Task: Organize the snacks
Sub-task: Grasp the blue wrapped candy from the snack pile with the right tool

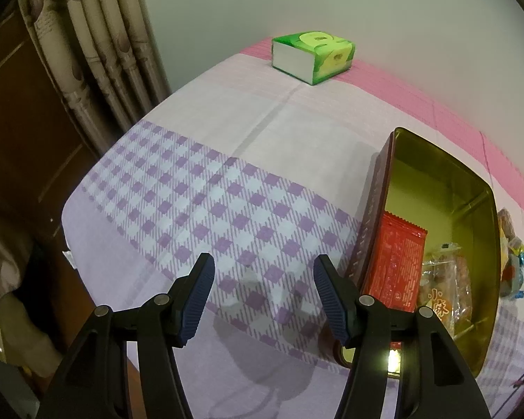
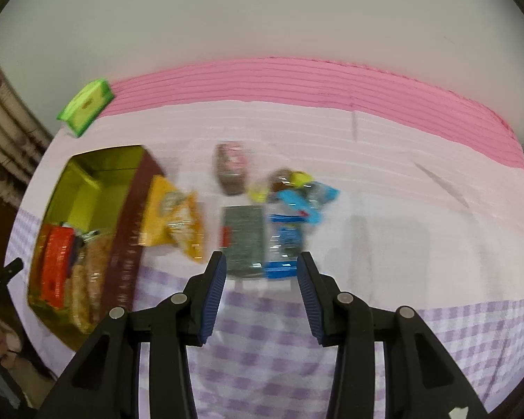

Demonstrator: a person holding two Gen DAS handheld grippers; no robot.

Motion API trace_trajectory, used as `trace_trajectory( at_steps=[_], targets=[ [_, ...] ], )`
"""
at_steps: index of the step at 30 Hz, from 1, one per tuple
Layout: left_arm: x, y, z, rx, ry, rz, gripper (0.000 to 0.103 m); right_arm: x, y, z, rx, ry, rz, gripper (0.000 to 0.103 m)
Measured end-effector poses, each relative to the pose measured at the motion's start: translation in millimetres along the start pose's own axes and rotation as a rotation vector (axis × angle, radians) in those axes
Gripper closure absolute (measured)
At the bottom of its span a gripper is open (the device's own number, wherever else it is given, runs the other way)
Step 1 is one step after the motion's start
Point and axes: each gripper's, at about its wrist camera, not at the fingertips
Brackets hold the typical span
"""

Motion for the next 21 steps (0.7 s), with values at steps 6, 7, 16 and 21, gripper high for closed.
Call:
trace_trajectory(
  at_steps=[6, 7, 16, 21],
  targets=[
    [0, -6, 1, 0.011, -0.012, -0.027, 0.043, 0, -19, -15, -0.009, 0.014, 0.013, 0.063],
    [0, -7, 2, 0.010, -0.016, -0.031, 0.043, 0, -20, -20, -0.006, 0.022, 0.014, 0.063],
    [-1, -19, 9, -0.034, -0.064, -0.071, 0.041, 7, -24, -46, 0.011, 0.044, 0.034, 0.063],
    [-2, -23, 11, -0.044, -0.082, -0.074, 0.040, 12, -25, -57, 0.015, 0.050, 0.044, 0.064]
  ],
)
Point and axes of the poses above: each gripper's, at about its wrist camera, not at the fingertips, and z roughly against the way its jaws point, y to its left, x to its top
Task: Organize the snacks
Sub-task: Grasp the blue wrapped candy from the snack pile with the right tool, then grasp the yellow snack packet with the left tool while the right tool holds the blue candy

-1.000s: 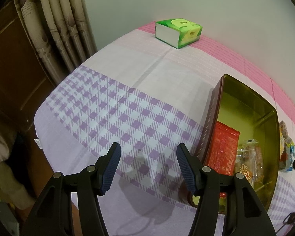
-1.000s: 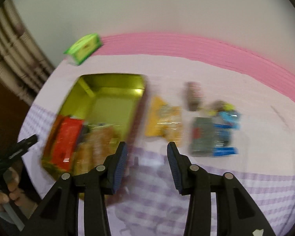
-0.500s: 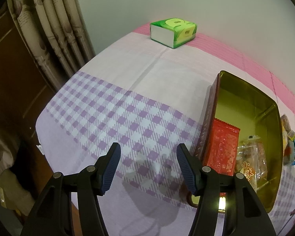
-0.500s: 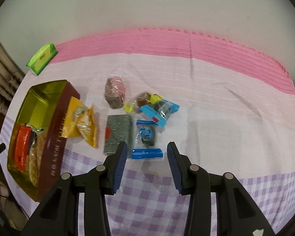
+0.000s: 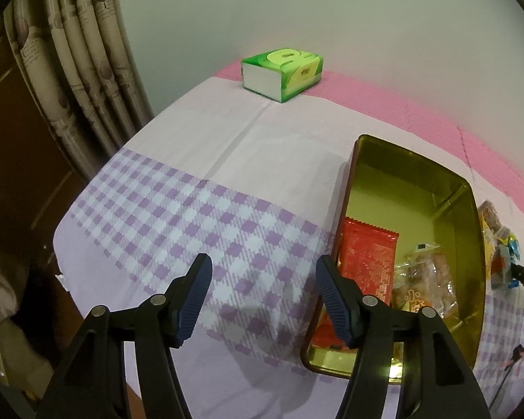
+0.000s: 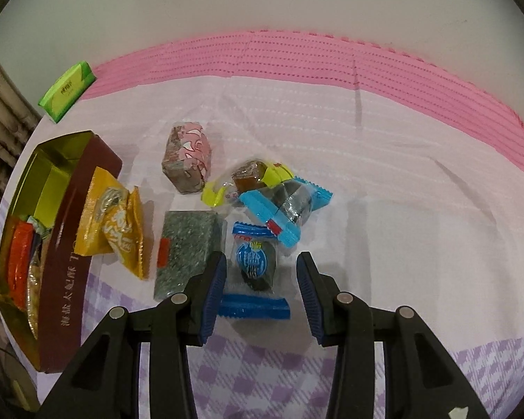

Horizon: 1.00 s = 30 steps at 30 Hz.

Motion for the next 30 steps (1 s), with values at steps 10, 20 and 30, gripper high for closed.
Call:
trace_trajectory(
  at_steps=[10, 20, 30],
  targets=[
    [-3, -23, 3, 0.019, 0.011, -0.041, 0.040, -11, -8, 0, 0.010, -0.039, 0.022, 0.076],
    [0, -89, 24, -0.111, 0.011, -0.156, 0.040, -33, -45, 14, -0.046, -0.100, -0.021, 0.077],
    [8, -175, 35, -0.271, 0.037, -0.265, 0.040, -41, -100, 19, -0.105, -0.180, -0.120, 0.077]
  ],
)
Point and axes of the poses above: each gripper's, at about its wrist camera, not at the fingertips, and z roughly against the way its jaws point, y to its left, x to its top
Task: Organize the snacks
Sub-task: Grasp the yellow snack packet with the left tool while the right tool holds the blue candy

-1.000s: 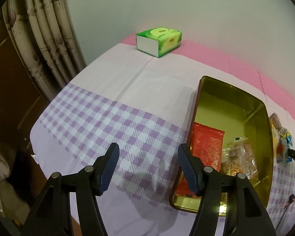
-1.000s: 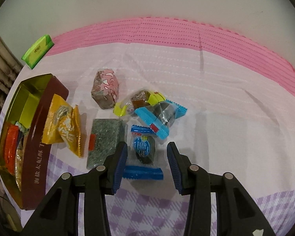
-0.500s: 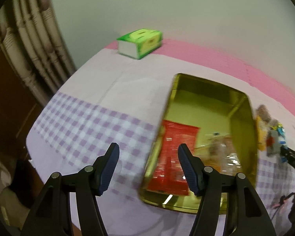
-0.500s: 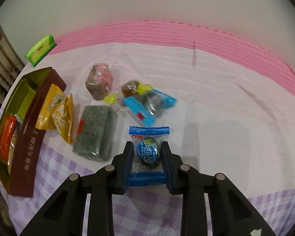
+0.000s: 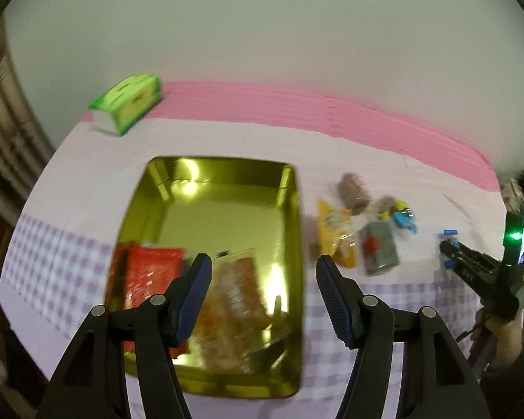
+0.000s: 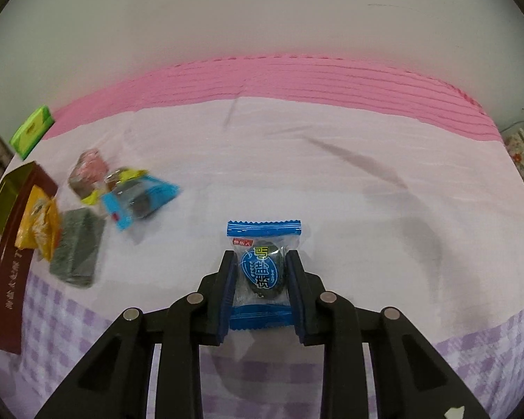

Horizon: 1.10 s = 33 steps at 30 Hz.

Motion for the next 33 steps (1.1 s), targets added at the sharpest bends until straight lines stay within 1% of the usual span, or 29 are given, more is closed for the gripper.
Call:
trace_trajectory(
  at_steps=[3, 7, 11, 16, 20, 27, 30, 33],
  targets=[
    [11, -15, -8, -0.041, 0.027, -0.001, 0.040, -1, -11, 0, 0.003, -0.024, -0.017, 0.077],
    [24, -32, -22, -0.104, 0.092, 0.005, 0.040, -4, -14, 0, 0.023, -0.055, -0.017, 0.077],
    [37, -48, -34, -0.114, 0.136, -0.013, 0.040, -9, -18, 2, 0.037, -0.080, -0.025, 0.077],
    [46, -53, -50, -0.141, 0.202, 0.016, 0.043, -12, -21, 4, 0.059, -0.108, -0.035, 0.077],
    [52, -57, -62, -0.178, 0.248, 0.043, 0.055, -12, -21, 4, 0.061, -0.109, -0.036, 0.077],
    [59, -63, -82, -0.186, 0.306, 0.060, 0.061, -12, -22, 4, 0.066, -0.109, -0.036, 0.077],
    [60, -65, -90, -0.163, 0.326, 0.059, 0.062, -12, -23, 4, 0.069, -0.110, -0.037, 0.077],
    [61, -66, -95, -0.123, 0.323, 0.054, 0.062, -11, -24, 4, 0.075, -0.110, -0.040, 0.077]
  ],
)
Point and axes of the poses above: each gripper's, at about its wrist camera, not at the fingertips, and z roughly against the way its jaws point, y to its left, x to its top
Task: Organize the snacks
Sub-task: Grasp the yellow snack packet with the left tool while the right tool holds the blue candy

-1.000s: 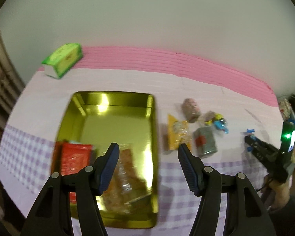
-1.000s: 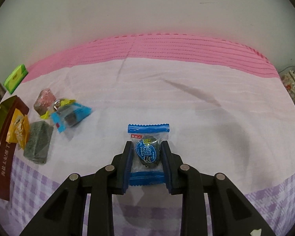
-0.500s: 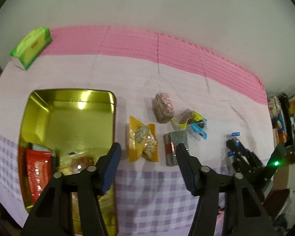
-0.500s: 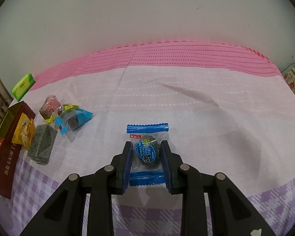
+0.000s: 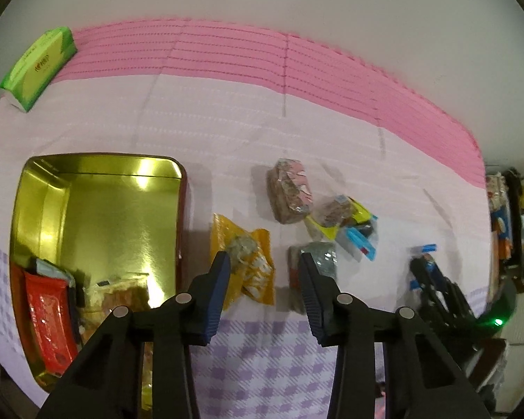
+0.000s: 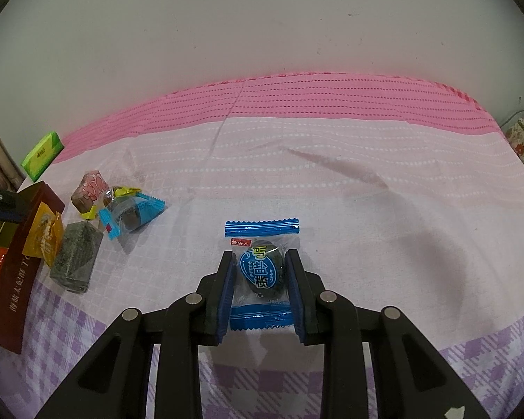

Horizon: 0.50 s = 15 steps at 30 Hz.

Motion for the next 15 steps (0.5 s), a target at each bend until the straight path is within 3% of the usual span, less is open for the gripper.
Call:
trace_trajectory(
  at_steps=[4, 15],
  targets=[
    [2, -1, -4, 0.052, -0.007, -0.004, 0.062, 0, -1, 0, 0.007, -0.001, -0.004, 0.077],
    [5, 2, -18, 0.105, 0.009, 0.025, 0.062, 1, -5, 0, 0.021, -0.001, -0.006, 0.077]
  ],
)
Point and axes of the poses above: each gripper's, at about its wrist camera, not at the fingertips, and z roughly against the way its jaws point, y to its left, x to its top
